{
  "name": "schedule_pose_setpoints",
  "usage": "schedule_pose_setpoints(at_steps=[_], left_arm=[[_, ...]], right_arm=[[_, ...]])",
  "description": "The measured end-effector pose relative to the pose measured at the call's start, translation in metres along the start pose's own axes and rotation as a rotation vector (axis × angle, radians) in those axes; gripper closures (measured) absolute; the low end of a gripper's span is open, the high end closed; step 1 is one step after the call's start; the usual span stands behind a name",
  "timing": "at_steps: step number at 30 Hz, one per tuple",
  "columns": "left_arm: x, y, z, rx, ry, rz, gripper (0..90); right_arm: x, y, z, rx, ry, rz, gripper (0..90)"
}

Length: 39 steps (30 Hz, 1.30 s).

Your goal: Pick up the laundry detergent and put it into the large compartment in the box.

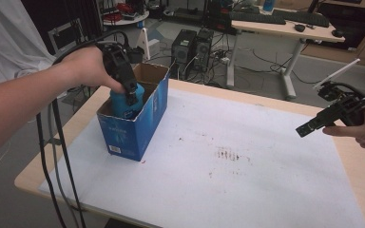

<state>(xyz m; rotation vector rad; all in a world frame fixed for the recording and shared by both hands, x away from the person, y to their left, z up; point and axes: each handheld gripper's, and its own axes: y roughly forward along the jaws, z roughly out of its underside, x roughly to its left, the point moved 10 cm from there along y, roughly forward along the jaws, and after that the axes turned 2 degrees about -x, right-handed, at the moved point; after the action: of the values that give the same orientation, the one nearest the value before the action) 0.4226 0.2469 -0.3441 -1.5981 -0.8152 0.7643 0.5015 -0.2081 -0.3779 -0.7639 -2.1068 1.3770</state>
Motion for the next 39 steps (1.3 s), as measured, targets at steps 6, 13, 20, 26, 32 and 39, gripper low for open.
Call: schedule_pose_setpoints(at_steps=[6,13,20,26,32,39], left_arm=[[0.0,0.006,0.0,0.005,0.022,-0.005,38.0],[-0.001,0.012,-0.001,0.006,0.046,-0.011,38.0],[0.0,0.017,0.0,0.005,0.063,-0.022,38.0],[0.001,0.023,0.002,0.01,0.066,-0.022,37.9],[0.002,0.026,0.003,0.013,0.068,-0.025,37.9],[0.003,0.031,0.005,0.022,0.069,-0.026,37.8]], right_arm=[[-0.001,0.001,0.003,0.002,0.005,0.0,21.6],[-0.002,0.0,0.004,0.0,0.008,0.0,21.7],[-0.003,0.001,0.006,0.003,0.011,0.0,21.6],[-0.003,0.002,0.007,0.002,0.012,-0.001,21.6],[-0.004,0.002,0.007,0.003,0.014,-0.002,21.6],[-0.004,0.003,0.009,0.004,0.015,-0.003,21.6]])
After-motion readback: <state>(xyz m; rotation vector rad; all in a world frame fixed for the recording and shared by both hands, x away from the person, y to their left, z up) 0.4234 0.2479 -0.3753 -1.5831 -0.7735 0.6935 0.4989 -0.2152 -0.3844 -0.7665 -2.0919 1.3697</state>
